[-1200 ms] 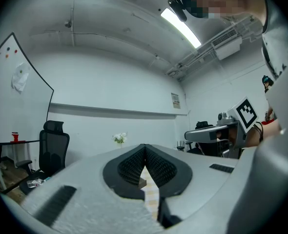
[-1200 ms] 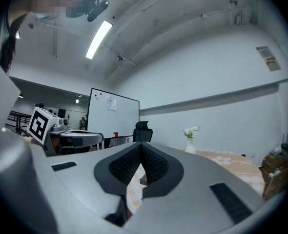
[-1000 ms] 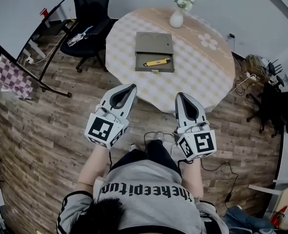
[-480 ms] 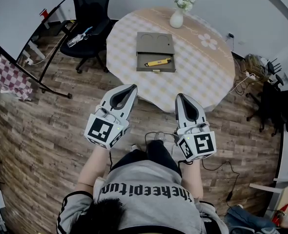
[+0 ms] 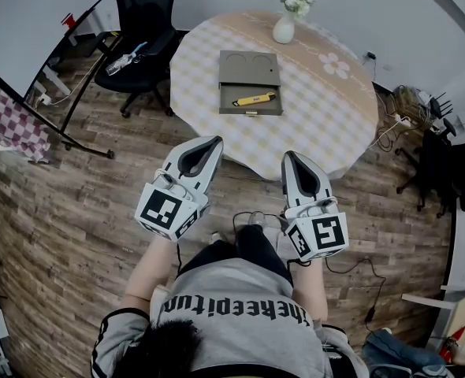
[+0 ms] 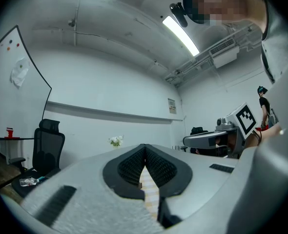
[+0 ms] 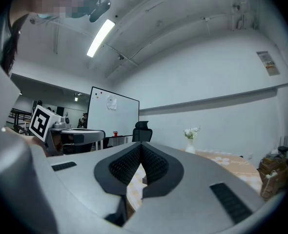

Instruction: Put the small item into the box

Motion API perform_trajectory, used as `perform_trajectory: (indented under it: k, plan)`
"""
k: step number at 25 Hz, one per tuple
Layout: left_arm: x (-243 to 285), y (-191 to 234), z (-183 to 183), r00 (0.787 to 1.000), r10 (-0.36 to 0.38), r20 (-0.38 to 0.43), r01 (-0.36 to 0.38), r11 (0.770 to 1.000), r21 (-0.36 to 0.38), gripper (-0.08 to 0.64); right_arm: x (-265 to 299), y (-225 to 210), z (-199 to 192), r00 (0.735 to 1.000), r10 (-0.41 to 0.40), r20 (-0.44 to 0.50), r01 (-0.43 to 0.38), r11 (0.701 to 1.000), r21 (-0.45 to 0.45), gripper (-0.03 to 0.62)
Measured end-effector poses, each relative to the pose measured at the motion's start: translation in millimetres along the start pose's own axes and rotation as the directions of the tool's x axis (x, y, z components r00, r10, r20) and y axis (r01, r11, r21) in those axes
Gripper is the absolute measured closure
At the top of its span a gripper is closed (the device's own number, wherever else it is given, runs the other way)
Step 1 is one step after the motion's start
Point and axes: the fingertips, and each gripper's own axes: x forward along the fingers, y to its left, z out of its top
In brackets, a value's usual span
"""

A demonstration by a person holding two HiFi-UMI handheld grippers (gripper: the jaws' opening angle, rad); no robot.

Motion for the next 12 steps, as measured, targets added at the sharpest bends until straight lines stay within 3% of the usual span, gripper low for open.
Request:
perform_trajectory:
  k: [12]
  plan:
    - [3.8,0.7,-0.6,1.0,-0.015,0.004,0.015,1.0,-0.012,0.545,0.9,-0.1,0.7,1.0,-0.01,-0.005,0.01,1.0,-0.01,0.586]
